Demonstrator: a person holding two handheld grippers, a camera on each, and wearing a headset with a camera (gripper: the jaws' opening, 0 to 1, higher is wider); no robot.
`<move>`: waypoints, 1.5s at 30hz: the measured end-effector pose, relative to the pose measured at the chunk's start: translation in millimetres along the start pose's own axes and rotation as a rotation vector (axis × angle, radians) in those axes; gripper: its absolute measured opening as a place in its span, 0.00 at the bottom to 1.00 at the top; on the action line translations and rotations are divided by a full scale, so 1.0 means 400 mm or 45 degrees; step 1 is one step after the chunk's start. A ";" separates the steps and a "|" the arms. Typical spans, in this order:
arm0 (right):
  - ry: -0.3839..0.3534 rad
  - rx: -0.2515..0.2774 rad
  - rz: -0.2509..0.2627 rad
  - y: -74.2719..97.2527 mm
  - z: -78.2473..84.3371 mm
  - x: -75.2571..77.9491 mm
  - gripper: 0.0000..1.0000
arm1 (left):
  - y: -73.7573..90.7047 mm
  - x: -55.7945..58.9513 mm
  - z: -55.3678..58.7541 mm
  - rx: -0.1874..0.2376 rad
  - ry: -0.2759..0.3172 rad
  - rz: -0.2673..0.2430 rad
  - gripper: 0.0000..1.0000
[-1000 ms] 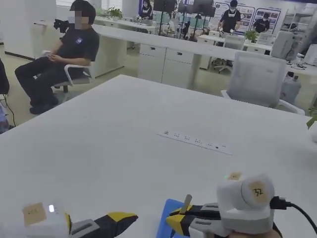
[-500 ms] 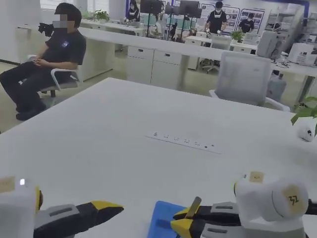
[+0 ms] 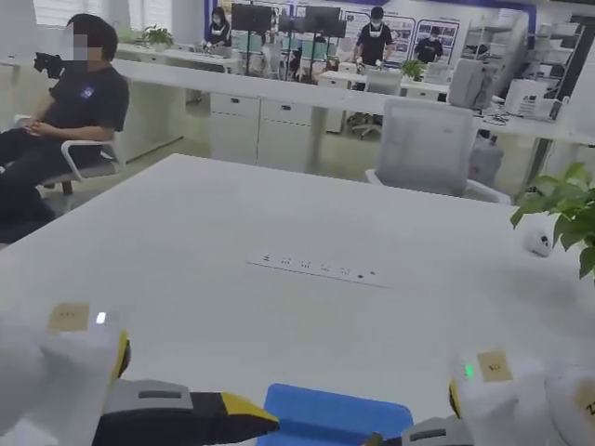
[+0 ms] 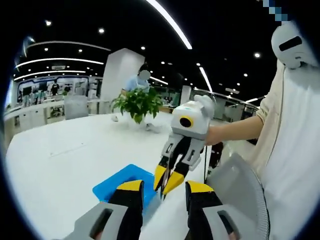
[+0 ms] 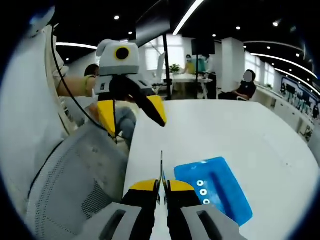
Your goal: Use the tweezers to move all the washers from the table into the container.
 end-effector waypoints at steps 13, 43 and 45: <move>0.042 -0.080 -0.026 0.007 0.027 -0.050 0.03 | -0.095 0.024 -0.018 -0.185 -0.126 0.190 0.13; -0.013 -0.186 -0.023 -0.030 0.105 -0.065 0.06 | -0.140 0.031 0.032 -0.479 -0.296 0.291 0.00; -0.014 -0.194 -0.018 -0.036 0.115 -0.066 0.06 | -0.145 0.027 0.047 -0.528 -0.321 0.281 0.00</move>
Point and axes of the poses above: the centre of the closed fingertips' face, and the gripper's own axes: y roughly backward along the fingers, x roughly to its right, z roughly out of its underside, the point moved 8 cm from there along y, roughly backward along the fingers, and after that the axes turned 5 degrees about z, right-handed, at the moved point
